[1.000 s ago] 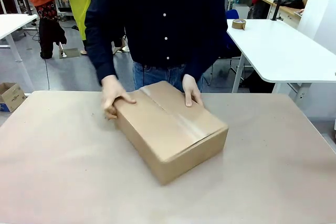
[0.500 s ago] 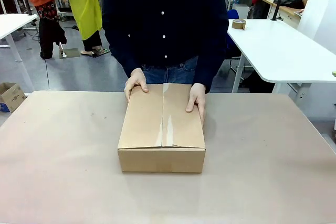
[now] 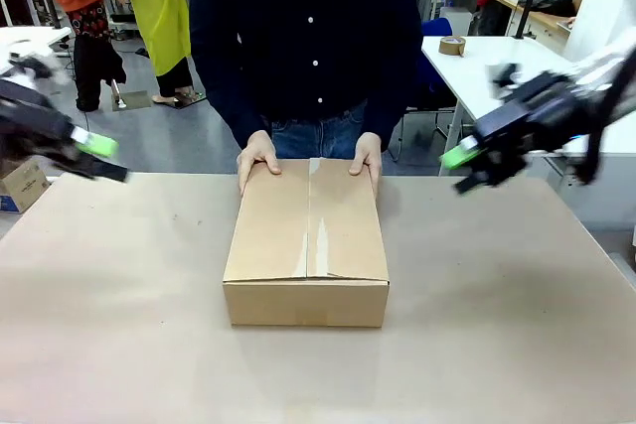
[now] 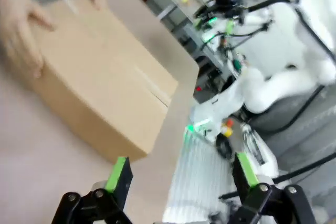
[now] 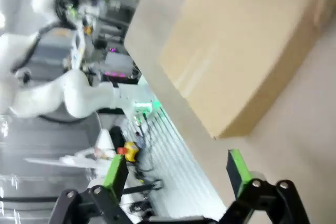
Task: Pack the gift set into the box.
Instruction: Press and hold the closed box until the human finishes sealing it.
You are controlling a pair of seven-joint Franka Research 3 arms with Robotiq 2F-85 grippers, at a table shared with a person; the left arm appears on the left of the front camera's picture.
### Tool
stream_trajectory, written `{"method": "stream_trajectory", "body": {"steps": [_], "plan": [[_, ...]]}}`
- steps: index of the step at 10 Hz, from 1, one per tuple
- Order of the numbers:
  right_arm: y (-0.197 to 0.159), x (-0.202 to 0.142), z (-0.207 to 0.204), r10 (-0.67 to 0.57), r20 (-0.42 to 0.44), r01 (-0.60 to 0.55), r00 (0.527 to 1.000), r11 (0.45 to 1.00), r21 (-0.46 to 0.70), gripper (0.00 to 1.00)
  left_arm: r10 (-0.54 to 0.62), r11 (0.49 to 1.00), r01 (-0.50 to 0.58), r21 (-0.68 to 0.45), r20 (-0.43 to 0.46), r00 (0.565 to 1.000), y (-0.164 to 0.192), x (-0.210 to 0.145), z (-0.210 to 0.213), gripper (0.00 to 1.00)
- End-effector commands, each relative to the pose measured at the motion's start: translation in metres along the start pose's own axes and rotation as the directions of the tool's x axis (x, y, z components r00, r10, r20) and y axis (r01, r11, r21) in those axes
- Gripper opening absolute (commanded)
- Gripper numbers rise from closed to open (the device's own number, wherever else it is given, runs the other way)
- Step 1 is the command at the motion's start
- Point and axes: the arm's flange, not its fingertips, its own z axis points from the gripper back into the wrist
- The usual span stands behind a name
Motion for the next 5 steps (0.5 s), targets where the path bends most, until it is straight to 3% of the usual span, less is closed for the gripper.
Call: {"method": "stream_trajectory", "body": {"steps": [1, 2, 3, 4, 5], "plan": [[-0.007, -0.014, 0.037, -0.169, 0.040, 0.168, 0.985, 0.986, 0.012, 1.00, -0.293, 0.929, 0.281, -0.240, -0.012, 0.956, 0.027, -0.006, -0.005, 1.00], [-0.007, -0.014, 0.037, -0.169, 0.040, 0.168, 0.985, 0.986, 0.012, 1.00, 0.000, 1.000, 0.000, 0.000, 0.000, 1.000, 0.000, 0.000, 0.000, 1.00], [-0.007, -0.014, 0.037, -0.169, 0.040, 0.168, 0.985, 0.986, 0.012, 1.00, 0.000, 1.000, 0.000, 0.000, 0.000, 1.000, 0.000, 0.000, 0.000, 1.00], [-0.007, -0.004, 0.009, -0.048, 0.012, 0.048, 0.999, 0.999, 0.002, 1.00, -0.145, 0.987, 0.142, -0.080, -0.037, 0.989, 0.019, -0.004, -0.026, 1.00], [-0.016, 0.021, -0.022, 0.195, 0.069, -0.195, 0.978, 0.981, -0.007, 1.00, -0.418, 0.908, 0.419, 0.033, -0.009, 0.908, 0.035, 0.008, -0.051, 1.00]]}}
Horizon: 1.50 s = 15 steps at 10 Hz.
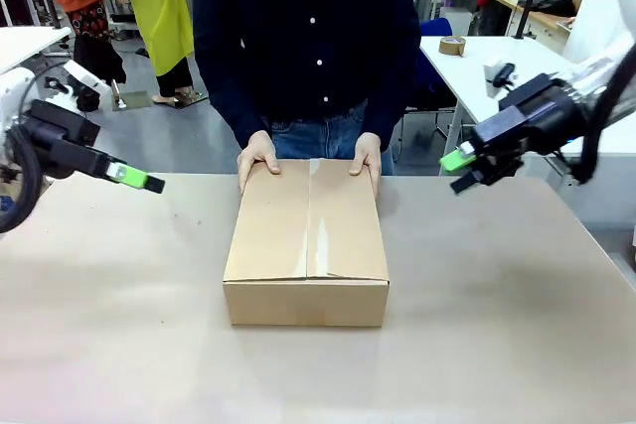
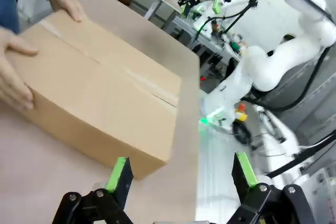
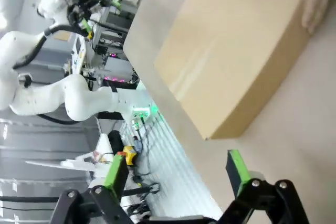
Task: Pack the gift set into the box.
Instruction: Press and hold the closed box until the human finishes sealing it.
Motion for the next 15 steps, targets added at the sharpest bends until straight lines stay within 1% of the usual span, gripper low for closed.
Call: {"method": "stream_trajectory", "body": {"steps": [1, 2, 3, 4, 5, 6, 7, 8, 9, 10, 11, 12, 14, 15], "plan": [[-0.024, 0.036, -0.065, 0.355, 0.125, -0.362, 0.926, 0.932, 0.032, 1.00, -0.412, 0.908, 0.398, 0.132, 0.099, 0.906, 0.035, 0.006, -0.046, 1.00], [-0.036, 0.038, -0.089, 0.452, 0.198, -0.468, 0.870, 0.883, 0.037, 1.00, -0.542, 0.840, 0.530, 0.112, 0.168, 0.823, 0.048, 0.004, -0.056, 1.00], [-0.037, 0.038, -0.109, 0.558, 0.266, -0.583, 0.786, 0.812, 0.018, 1.00, -0.606, 0.791, 0.605, 0.087, 0.248, 0.756, 0.054, 0.001, -0.062, 1.00], [-0.032, 0.040, -0.129, 0.620, 0.356, -0.678, 0.700, 0.733, 0.055, 1.00, -0.629, 0.758, 0.649, 0.058, 0.325, 0.706, 0.057, 0.000, -0.071, 1.00], [-0.027, 0.043, -0.143, 0.644, 0.428, -0.709, 0.634, 0.705, -0.012, 1.00, -0.637, 0.742, 0.670, 0.029, 0.342, 0.691, 0.064, -0.003, -0.082, 1.00], [-0.020, 0.040, -0.112, 0.480, 0.243, -0.490, 0.843, 0.872, -0.023, 1.00, -0.303, 0.915, 0.337, -0.221, 0.174, 0.937, 0.062, -0.001, -0.073, 1.00], [-0.020, 0.040, -0.112, 0.480, 0.243, -0.490, 0.843, 0.872, -0.023, 1.00, -0.609, 0.790, 0.600, 0.126, 0.276, 0.744, 0.053, 0.005, -0.079, 1.00], [-0.022, 0.044, -0.131, 0.564, 0.338, -0.588, 0.753, 0.808, -0.039, 1.00, -0.528, 0.832, 0.555, -0.006, 0.299, 0.795, 0.056, -0.006, -0.089, 1.00], [-0.035, 0.052, -0.145, 0.725, 0.313, -0.756, 0.613, 0.654, -0.035, 1.00, -0.554, 0.832, 0.547, 0.092, 0.188, 0.811, 0.065, -0.002, -0.109, 1.00], [-0.047, 0.054, -0.154, 0.814, 0.317, -0.836, 0.488, 0.540, -0.099, 1.00, -0.522, 0.853, 0.512, 0.103, 0.141, 0.841, 0.075, -0.001, -0.122, 1.00], [-0.061, 0.053, -0.158, 0.853, 0.348, -0.895, 0.388, 0.439, -0.077, 1.00, -0.496, 0.868, 0.486, 0.106, 0.126, 0.859, 0.083, 0.001, -0.130, 1.00], [-0.072, 0.052, -0.161, 0.862, 0.347, -0.904, 0.371, 0.420, -0.077, 1.00, -0.514, 0.853, 0.496, 0.160, 0.099, 0.852, 0.089, 0.003, -0.135, 1.00], [-0.085, 0.052, -0.175, 0.874, 0.297, -0.899, 0.384, 0.428, -0.096, 1.00, -0.526, 0.847, 0.505, 0.165, 0.130, 0.840, 0.096, 0.007, -0.143, 1.00], [-0.097, 0.053, -0.184, 0.866, 0.281, -0.886, 0.414, 0.455, -0.095, 1.00, -0.542, 0.836, 0.520, 0.176, 0.111, 0.833, 0.098, 0.007, -0.149, 1.00]]}}
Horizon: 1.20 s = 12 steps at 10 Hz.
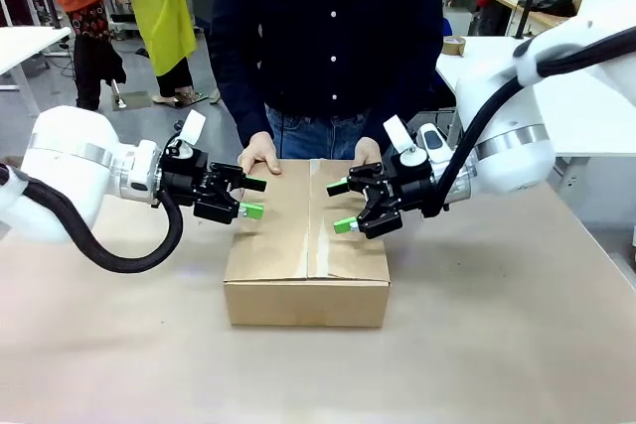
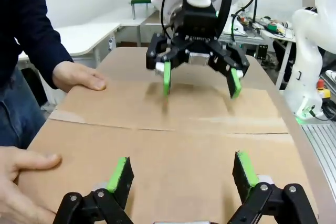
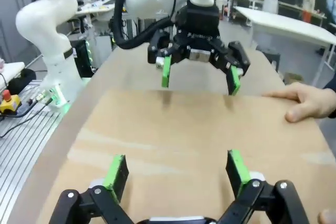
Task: Pack the gift set into the box.
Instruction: Press and hold the closed box until the human finishes sealing it.
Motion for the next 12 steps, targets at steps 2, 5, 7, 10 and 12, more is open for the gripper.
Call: {"method": "stream_trajectory", "body": {"steps": [2, 5, 7, 10, 12], "plan": [[-0.016, -0.020, -0.008, -0.058, -0.004, 0.058, 0.998, 0.998, -0.029, 1.00, -0.138, 0.990, 0.138, -0.034, 0.001, 0.990, 0.001, -0.006, -0.013, 1.00], [-0.018, -0.026, -0.002, -0.098, -0.049, 0.095, 0.994, 0.993, -0.066, 1.00, -0.170, 0.984, 0.165, -0.066, -0.061, 0.984, -0.003, -0.023, -0.018, 1.00], [-0.017, -0.024, 0.001, -0.113, -0.091, 0.107, 0.989, 0.992, -0.071, 1.00, -0.162, 0.987, 0.162, -0.012, -0.085, 0.983, -0.001, -0.025, -0.020, 1.00], [-0.015, -0.024, 0.000, -0.077, -0.017, 0.076, 0.997, 0.996, -0.040, 1.00, -0.141, 0.989, 0.138, -0.057, -0.056, 0.988, -0.002, -0.021, -0.016, 1.00], [-0.015, -0.024, 0.000, -0.077, -0.017, 0.076, 0.997, 0.996, -0.040, 1.00, -0.141, 0.989, 0.138, -0.057, -0.056, 0.988, -0.002, -0.021, -0.016, 1.00]]}}
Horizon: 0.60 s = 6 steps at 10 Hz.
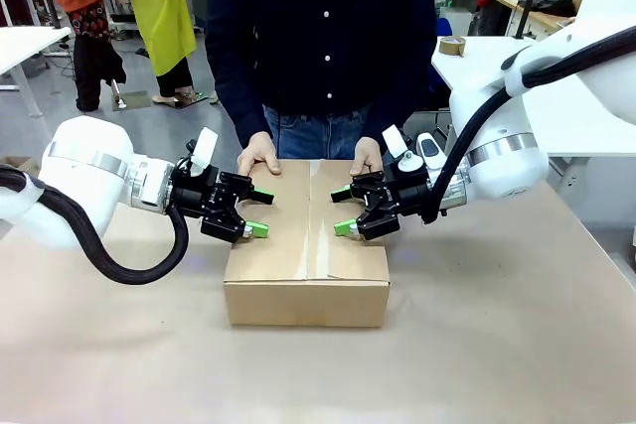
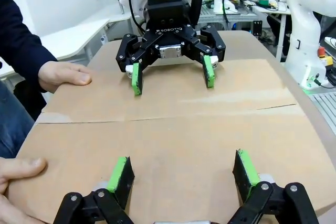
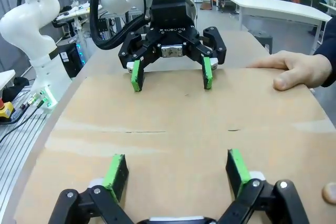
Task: Pack the gift set into the box.
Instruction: Press and hold the closed box until the human finishes sealing it.
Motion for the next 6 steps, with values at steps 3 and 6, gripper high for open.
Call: {"method": "stream_trajectory", "body": {"steps": [3, 6], "plan": [[0.0002, -0.0018, -0.0007, 0.009, 0.003, -0.009, 1.000, 1.000, 0.002, 1.00, -0.007, 1.000, 0.007, -0.021, -0.004, 1.000, -0.0018, -0.0009, -0.0005, 1.00], [0.0002, -0.0018, -0.0007, 0.009, 0.003, -0.009, 1.000, 1.000, 0.002, 1.00, -0.007, 1.000, 0.007, -0.021, -0.004, 1.000, -0.0018, -0.0009, -0.0005, 1.00]]}}
